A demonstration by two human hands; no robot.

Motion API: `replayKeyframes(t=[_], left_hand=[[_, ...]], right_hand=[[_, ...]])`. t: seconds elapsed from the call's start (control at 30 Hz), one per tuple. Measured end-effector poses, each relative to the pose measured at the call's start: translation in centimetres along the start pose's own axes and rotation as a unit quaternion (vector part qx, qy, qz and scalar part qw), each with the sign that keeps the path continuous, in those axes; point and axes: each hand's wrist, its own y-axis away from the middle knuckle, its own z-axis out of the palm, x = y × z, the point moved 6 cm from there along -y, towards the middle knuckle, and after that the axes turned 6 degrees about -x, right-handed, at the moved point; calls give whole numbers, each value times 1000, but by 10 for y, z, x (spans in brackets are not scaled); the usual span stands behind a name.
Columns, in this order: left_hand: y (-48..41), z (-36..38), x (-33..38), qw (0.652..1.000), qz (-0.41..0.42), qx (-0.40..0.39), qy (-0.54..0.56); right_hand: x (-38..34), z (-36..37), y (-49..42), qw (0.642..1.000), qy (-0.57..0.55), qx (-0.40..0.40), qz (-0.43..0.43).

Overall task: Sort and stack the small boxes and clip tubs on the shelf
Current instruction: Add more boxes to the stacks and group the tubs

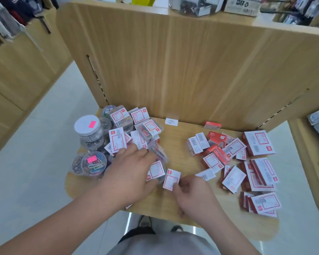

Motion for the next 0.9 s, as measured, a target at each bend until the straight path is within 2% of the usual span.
replayKeyframes(t=[0.1, 0.27, 0.37, 0.47, 0.57, 0.67, 0.73, 0.83, 0.9], left_hand=[[-3, -3, 2, 999, -22, 21, -17], [-8, -1, 6, 999, -30, -2, -41], [-8, -5, 16, 1000, -11, 18, -21], [-20, -11, 55, 996, 69, 59, 15], [-40, 4, 102, 992, 125, 16, 12], [-59, 25, 122, 994, 97, -41, -22], [-64, 33, 122, 994, 89, -53, -29], [-61, 26, 114, 996, 87, -27, -3], [-51, 8, 101, 994, 57, 20, 89]], right_hand=[[8, 5, 2, 999, -22, -25, 36], [6, 3, 9, 999, 6, -34, 23], [5, -21, 26, 999, 47, 21, 12], [5, -53, 45, 995, 49, 91, -15], [15, -80, 58, 989, 26, 144, -23], [28, -105, 62, 982, -3, 188, -27], [31, -117, 58, 979, -3, 198, -38], [28, -128, 41, 978, 16, 197, -65], [27, -130, 23, 975, 82, 194, -66]])
